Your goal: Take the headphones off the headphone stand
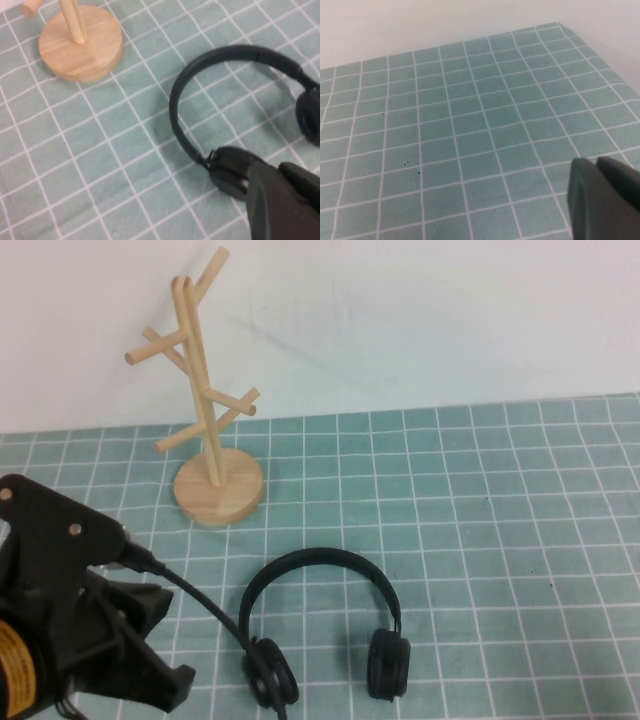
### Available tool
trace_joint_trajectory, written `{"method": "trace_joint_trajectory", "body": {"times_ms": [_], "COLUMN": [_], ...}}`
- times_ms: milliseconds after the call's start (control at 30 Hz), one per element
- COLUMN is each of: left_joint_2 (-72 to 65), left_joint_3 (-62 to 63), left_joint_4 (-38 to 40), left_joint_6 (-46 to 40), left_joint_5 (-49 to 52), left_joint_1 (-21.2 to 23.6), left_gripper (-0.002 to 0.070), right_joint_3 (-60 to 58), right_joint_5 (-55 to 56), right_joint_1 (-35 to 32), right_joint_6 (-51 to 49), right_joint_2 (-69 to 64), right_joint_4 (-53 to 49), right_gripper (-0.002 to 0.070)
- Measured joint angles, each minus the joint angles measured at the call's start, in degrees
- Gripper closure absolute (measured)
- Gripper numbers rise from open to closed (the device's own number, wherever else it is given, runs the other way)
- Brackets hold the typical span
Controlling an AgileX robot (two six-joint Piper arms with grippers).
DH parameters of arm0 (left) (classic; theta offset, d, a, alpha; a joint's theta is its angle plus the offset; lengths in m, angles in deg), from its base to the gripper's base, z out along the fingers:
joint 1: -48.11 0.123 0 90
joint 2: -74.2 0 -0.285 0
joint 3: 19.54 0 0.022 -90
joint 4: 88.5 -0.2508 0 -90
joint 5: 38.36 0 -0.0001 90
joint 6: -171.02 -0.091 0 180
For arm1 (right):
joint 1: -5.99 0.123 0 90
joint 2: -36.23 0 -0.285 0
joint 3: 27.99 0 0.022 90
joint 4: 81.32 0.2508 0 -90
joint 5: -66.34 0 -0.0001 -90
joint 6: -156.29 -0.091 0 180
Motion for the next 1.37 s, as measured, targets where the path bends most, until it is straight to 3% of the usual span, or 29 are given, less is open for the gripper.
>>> {"method": "trace_joint_trajectory", "body": {"times_ms": [133,233,333,500,600,700,1133,1367], "left_joint_2": [2.8,8.9,17.2,31.2,39.4,46.7,50.1,50.1], "left_joint_3": [-4.3,-10.6,-19.1,-30.3,-34.7,-38.2,-39.1,-39.1], "left_joint_4": [-0.6,5.7,10.5,20.1,23.0,23.6,23.9,23.9], "left_joint_6": [1.5,-2.1,-7.1,-22.6,-26.2,-27.1,-27.2,-27.2], "left_joint_5": [-7.1,-14.9,-24.1,-39.1,-43.0,-42.6,-21.4,-20.1], "left_joint_1": [0.7,5.4,14.2,29.4,36.4,40.3,41.6,41.6], "left_gripper": [0.0677,0.0678,0.0678,0.0678,0.0678,0.0678,0.0678,0.0678], "right_joint_3": [0.0,0.0,0.0,0.0,0.0,0.0,0.0,0.0], "right_joint_5": [0.0,0.0,0.0,0.0,0.0,0.0,0.0,0.0], "right_joint_1": [0.0,0.0,0.0,0.0,0.0,0.0,0.0,0.0], "right_joint_6": [0.0,0.0,0.0,0.0,0.0,0.0,0.0,0.0], "right_joint_2": [0.0,0.0,0.0,0.0,0.0,0.0,0.1,0.1], "right_joint_4": [0.0,0.0,0.0,0.0,0.0,0.0,0.0,0.0], "right_gripper": [0.0685,0.0685,0.0685,0.0685,0.0685,0.0685,0.0685,0.0685]}}
